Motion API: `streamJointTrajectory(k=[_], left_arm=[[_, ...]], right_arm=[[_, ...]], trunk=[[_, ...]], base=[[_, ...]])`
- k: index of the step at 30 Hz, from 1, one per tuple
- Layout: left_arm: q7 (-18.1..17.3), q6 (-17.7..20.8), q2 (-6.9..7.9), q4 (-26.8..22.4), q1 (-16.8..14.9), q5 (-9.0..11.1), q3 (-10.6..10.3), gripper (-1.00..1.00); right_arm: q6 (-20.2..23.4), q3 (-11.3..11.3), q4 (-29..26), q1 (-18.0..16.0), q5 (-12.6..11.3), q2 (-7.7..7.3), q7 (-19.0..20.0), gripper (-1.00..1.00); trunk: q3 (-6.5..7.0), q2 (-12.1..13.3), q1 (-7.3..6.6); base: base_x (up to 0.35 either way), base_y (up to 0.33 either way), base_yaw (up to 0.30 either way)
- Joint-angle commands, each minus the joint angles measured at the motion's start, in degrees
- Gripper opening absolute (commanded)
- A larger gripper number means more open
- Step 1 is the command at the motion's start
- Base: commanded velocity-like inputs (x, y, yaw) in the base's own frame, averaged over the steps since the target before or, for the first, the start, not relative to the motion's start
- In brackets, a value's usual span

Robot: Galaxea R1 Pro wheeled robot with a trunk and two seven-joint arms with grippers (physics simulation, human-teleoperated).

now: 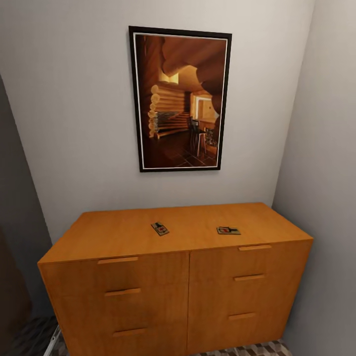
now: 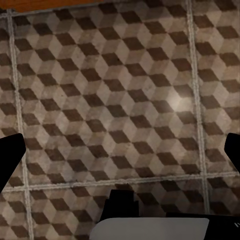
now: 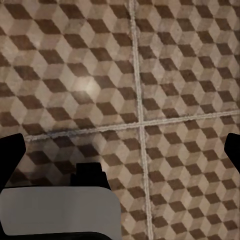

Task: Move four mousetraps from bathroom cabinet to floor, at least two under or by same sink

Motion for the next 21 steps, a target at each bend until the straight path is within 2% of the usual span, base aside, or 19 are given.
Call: streamJointTrajectory(k=[1,13,21], left_arm=[[0.2,-0.2,-0.02,0.1,0.0,0.6,-0.5,1.00],[0.2,-0.2,-0.02,0.1,0.0,0.6,-0.5,1.00],[0.2,-0.2,-0.02,0.1,0.0,0.7,-0.5,1.00]], right_arm=[[-0.3,-0.5,0.2,-0.1,0.5,0.00,-0.2,1.00],[-0.3,-0.5,0.2,-0.1,0.6,0.00,-0.2,1.00],[-0.3,-0.5,0.2,-0.1,0.6,0.00,-0.2,1.00]], trunk=[[-0.06,0.0,0.00],[-0.06,0.0,0.00],[-0.06,0.0,0.00]], base=[[0.004,-0.003,0.000],[0.001,-0.013,0.000],[0.000,-0.197,0.000]])
